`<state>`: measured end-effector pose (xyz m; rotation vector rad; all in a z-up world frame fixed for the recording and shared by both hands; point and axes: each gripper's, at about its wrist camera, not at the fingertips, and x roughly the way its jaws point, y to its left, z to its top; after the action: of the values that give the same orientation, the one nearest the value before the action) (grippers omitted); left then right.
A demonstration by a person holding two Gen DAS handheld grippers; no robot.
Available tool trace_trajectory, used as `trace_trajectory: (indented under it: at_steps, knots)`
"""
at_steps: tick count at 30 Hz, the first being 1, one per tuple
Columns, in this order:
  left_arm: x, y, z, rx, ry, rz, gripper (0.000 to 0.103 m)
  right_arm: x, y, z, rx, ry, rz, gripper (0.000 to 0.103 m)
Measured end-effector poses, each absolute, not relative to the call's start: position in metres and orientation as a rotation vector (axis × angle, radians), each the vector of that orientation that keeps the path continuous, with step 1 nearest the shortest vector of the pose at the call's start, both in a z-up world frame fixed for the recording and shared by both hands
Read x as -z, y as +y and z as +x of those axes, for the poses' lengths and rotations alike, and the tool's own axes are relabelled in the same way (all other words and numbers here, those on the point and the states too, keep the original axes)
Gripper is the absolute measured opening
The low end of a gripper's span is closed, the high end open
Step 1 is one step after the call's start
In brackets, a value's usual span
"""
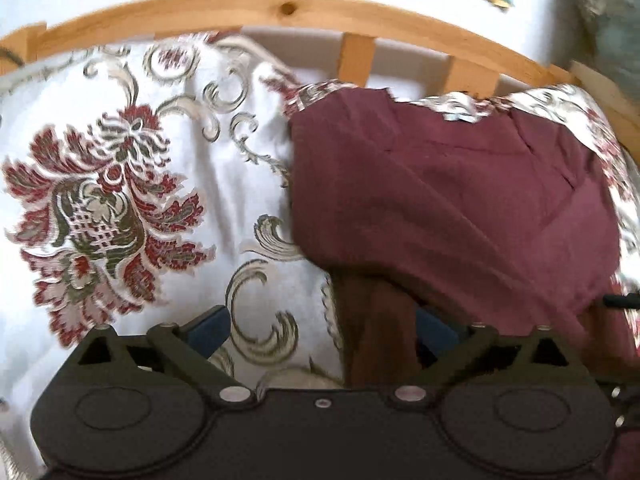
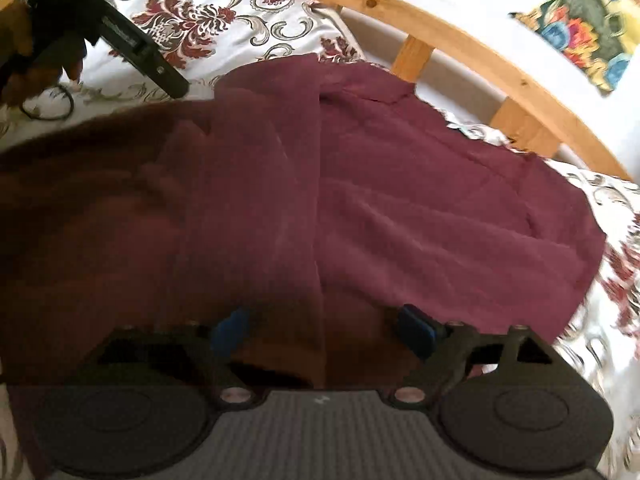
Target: Fold small clothes
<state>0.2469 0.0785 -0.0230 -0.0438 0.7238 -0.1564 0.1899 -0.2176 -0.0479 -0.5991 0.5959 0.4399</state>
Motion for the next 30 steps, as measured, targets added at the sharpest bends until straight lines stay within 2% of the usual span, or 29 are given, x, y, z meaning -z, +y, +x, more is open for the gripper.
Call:
trace_trajectory:
  at_steps: [8, 17, 21, 24, 27, 30]
  knots:
    - [0.013, 0.061, 0.18, 0.315, 0.625, 0.147, 0.102, 0.038, -0.238, 0.151, -0.402, 0.534, -0.586, 0.103]
    - [0.009, 0.047, 0.11, 0.493, 0.661, 0.346, 0.102, 0.027, -0.232, 0.1, -0.484, 0.45, -0.561, 0.103]
    - [0.018, 0.033, 0.083, 0.515, 0.691, 0.49, 0.102, 0.03, -0.236, 0.074, -0.52, 0.484, -0.557, 0.103]
    - [0.028, 0.026, 0.073, 0.501, 0.706, 0.566, 0.102, 0.033, -0.243, 0.056, -0.509, 0.522, -0.571, 0.096]
    - [0.033, 0.031, 0.073, 0.471, 0.738, 0.525, 0.101, 0.035, -0.255, 0.041, -0.489, 0.572, -0.561, 0.087]
    - [0.04, 0.034, 0.078, 0.452, 0.77, 0.509, 0.1, 0.038, -0.266, 0.03, -0.452, 0.614, -0.558, 0.073]
